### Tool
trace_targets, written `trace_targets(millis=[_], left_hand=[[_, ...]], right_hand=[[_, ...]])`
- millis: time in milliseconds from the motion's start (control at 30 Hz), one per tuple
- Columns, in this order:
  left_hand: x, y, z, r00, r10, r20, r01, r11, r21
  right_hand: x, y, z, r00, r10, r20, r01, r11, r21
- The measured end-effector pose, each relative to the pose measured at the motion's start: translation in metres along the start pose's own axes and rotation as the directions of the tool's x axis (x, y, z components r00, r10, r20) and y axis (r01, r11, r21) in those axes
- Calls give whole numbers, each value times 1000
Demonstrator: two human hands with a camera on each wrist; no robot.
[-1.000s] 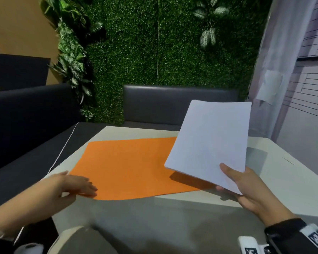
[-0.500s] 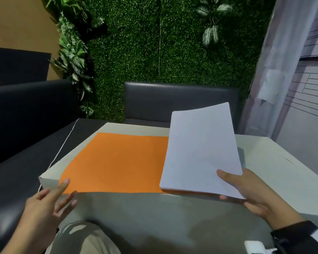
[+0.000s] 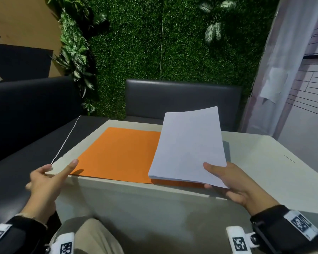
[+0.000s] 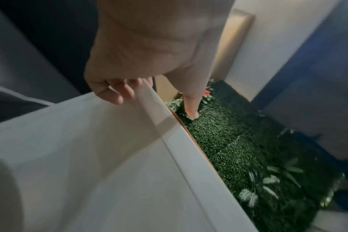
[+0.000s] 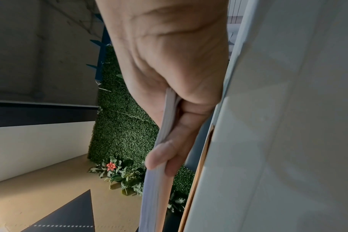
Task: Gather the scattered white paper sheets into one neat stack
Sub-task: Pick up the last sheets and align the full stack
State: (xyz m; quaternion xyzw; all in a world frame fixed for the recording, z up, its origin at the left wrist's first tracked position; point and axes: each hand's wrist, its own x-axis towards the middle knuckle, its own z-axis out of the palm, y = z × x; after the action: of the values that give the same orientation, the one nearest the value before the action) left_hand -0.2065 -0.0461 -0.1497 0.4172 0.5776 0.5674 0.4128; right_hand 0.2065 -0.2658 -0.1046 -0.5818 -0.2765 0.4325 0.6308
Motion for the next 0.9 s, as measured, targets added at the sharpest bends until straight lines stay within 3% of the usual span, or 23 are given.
trace_targets(millis=[133, 267, 467, 667, 833, 900], left_hand=[[-5, -1, 2, 999, -18, -32, 19, 999, 26], [-11, -6, 1, 998, -56, 20, 59, 976, -207], [-28, 6, 3, 984, -37, 172, 119, 860, -497], [-53, 46, 46, 919, 48, 391, 78, 950, -302], [-64, 38, 81, 917, 34, 398, 30, 988, -154], [-65, 44, 87, 896, 29, 444, 40, 989, -145]], right_hand=[[8, 4, 10, 1000, -6, -20, 5, 999, -39], [6, 7, 16, 1000, -16, -6, 15, 993, -114], [0, 4, 14, 999, 26, 24, -22, 990, -140], [-1, 2, 15, 998, 60, 22, -56, 988, -146], [1, 0, 13, 994, 108, 27, -104, 988, -116], [2, -4, 10, 986, 161, 33, -157, 983, -99]])
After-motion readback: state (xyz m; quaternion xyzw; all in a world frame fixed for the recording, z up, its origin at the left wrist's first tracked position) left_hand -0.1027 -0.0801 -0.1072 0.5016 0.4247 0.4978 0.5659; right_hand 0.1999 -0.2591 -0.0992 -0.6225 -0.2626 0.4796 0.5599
